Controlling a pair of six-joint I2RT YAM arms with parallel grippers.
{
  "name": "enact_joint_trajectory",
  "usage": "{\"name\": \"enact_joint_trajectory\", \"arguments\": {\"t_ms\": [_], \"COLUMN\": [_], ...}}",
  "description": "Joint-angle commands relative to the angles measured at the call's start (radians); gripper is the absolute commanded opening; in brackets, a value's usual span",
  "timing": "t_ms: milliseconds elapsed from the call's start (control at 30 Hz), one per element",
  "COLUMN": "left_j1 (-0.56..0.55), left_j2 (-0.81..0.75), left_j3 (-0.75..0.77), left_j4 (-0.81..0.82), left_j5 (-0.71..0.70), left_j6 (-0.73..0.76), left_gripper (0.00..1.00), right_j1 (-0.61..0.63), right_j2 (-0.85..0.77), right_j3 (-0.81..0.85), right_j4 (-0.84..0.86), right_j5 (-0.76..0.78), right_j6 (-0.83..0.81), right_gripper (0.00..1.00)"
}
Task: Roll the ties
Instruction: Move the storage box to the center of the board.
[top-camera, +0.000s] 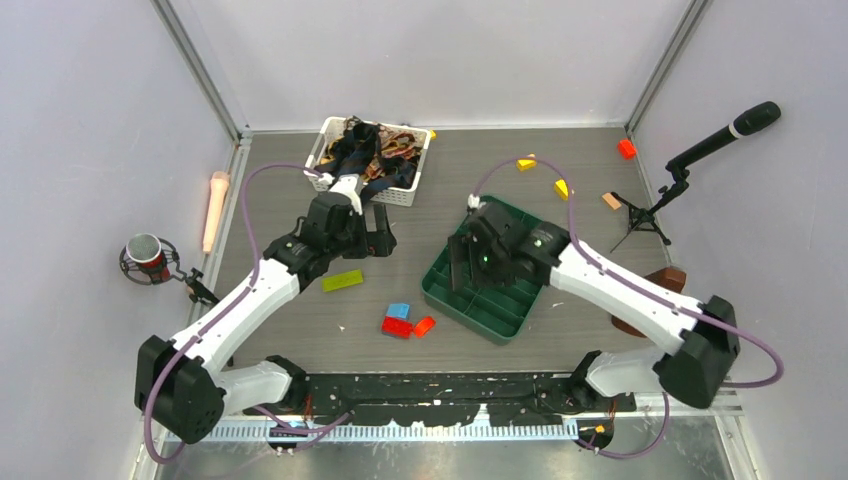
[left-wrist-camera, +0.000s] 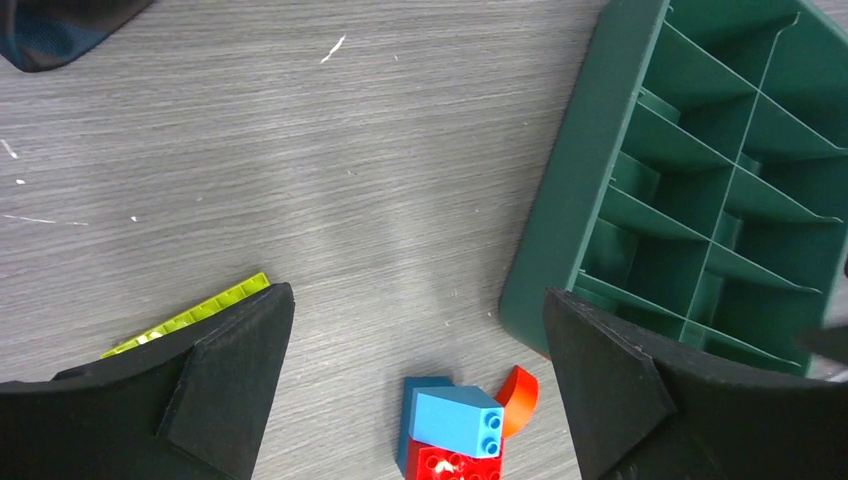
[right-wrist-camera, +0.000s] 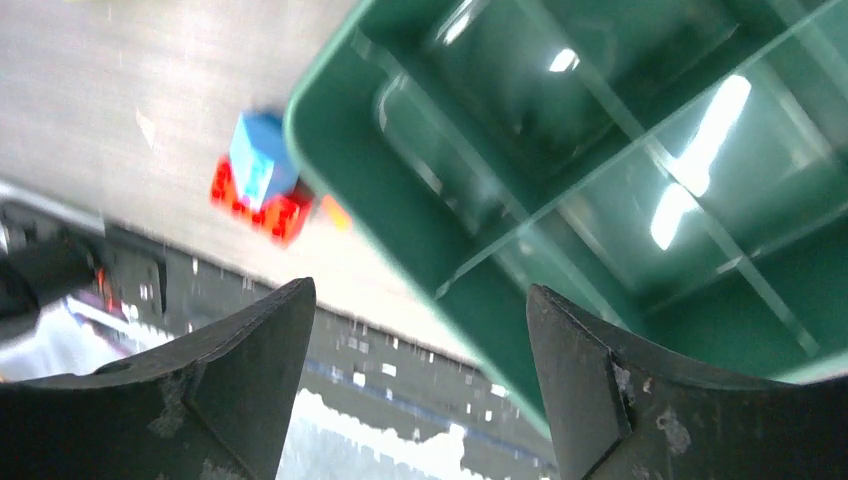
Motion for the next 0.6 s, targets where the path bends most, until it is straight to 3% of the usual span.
{"name": "enact_joint_trajectory", "arguments": {"t_ms": [0,267,567], "left_j1": [-0.004,-0.004,-0.004], "left_j2": [0.006,-0.04,-0.073], "left_j3": [-0.008,-0.05,-0.058], "left_j4": [0.053,0.05,0.016], "left_j5": [-0.04,-0.04,-0.061], "left_j6": [0.039,0.024,0.038], "left_gripper": [0.99,0.99,0.99], "right_j1": [0.133,0.305,0.366], "right_j2": [-0.175,-0.404,-0.428], "right_j3": [-0.019,-0.199,-0.398], "right_j4": [-0.213,-0.372,-0.273], "right_j5": [0.018,0.102,0.2], "right_j6": [0.136,0.492,0.599], "right_gripper": [0.83,0.83,0.83]}}
